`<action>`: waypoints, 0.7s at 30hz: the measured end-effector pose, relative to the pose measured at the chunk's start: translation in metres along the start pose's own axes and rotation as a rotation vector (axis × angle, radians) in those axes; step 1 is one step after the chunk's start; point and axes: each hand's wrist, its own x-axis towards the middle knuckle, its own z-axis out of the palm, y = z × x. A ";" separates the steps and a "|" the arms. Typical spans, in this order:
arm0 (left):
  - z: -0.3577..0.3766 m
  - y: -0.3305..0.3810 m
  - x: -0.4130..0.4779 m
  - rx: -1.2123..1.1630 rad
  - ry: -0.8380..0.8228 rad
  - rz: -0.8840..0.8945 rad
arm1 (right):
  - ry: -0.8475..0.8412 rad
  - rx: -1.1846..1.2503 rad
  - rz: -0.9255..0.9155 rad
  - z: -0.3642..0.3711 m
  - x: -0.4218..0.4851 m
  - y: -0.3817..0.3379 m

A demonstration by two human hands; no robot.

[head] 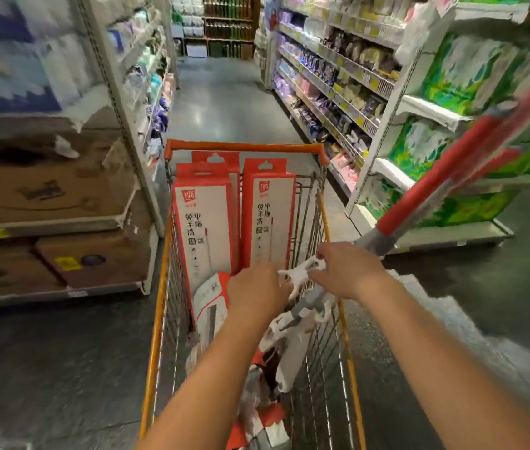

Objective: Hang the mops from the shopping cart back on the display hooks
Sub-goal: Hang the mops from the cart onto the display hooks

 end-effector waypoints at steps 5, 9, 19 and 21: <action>0.040 0.022 0.003 -0.080 0.051 -0.294 | -0.058 -0.100 -0.255 0.019 0.047 0.023; 0.061 0.036 -0.010 -0.122 0.090 -0.477 | -0.128 -0.165 -0.403 0.030 0.065 0.032; 0.082 0.044 -0.013 -0.223 0.165 -0.619 | -0.128 -0.368 -0.547 0.032 0.084 0.016; 0.087 0.043 -0.007 -0.237 0.142 -0.628 | -0.142 -0.401 -0.551 0.033 0.093 0.012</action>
